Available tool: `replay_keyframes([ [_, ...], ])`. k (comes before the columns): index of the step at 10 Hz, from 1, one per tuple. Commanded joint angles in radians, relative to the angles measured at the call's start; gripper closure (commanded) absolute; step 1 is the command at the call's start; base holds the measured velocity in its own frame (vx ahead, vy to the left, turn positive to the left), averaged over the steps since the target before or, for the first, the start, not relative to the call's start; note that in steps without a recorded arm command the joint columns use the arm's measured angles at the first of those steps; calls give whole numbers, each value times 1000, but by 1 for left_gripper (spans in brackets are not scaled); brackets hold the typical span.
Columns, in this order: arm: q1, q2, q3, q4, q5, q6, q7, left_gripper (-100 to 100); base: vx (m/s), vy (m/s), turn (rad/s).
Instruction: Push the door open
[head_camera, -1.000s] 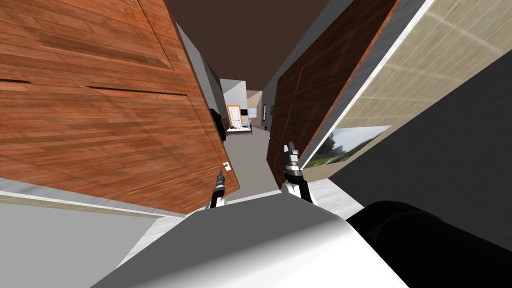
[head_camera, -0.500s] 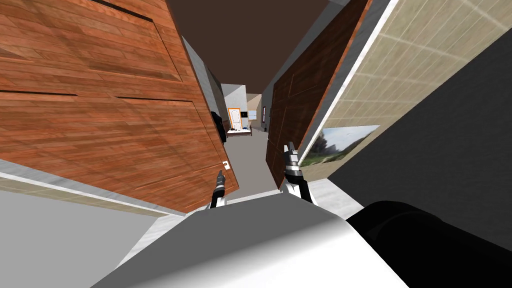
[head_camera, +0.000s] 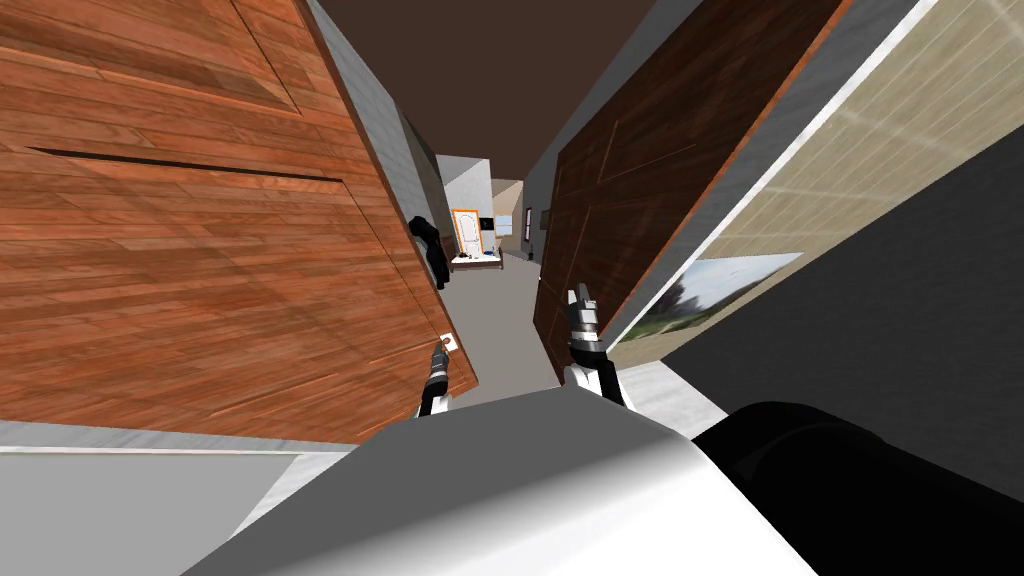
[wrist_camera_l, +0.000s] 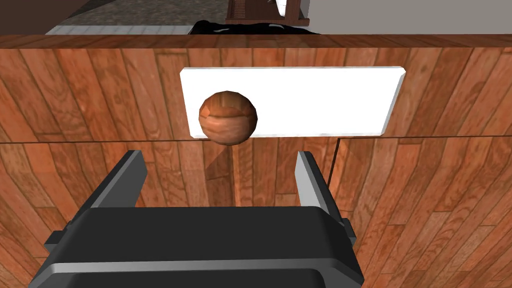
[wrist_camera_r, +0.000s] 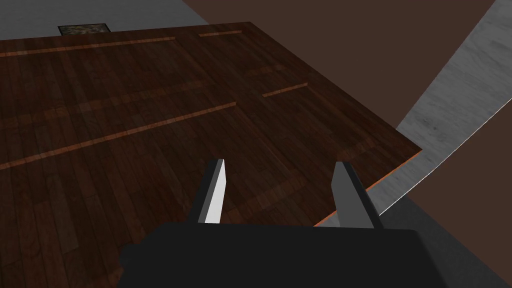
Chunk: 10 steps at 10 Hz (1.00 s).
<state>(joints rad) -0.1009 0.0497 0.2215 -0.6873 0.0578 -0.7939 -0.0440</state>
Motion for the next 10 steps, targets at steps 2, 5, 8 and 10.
replay_keyframes([
  [2,3,-11,5,3,2,-10,-1,-100,192,34,-29],
  [5,7,-14,4,1,2,-10,-1,100,77,20,-5],
  [8,7,-14,4,1,2,-10,-1,100,-16,-4,-2],
  [10,7,-14,4,1,2,-10,-1,100,-3,-1,1],
])
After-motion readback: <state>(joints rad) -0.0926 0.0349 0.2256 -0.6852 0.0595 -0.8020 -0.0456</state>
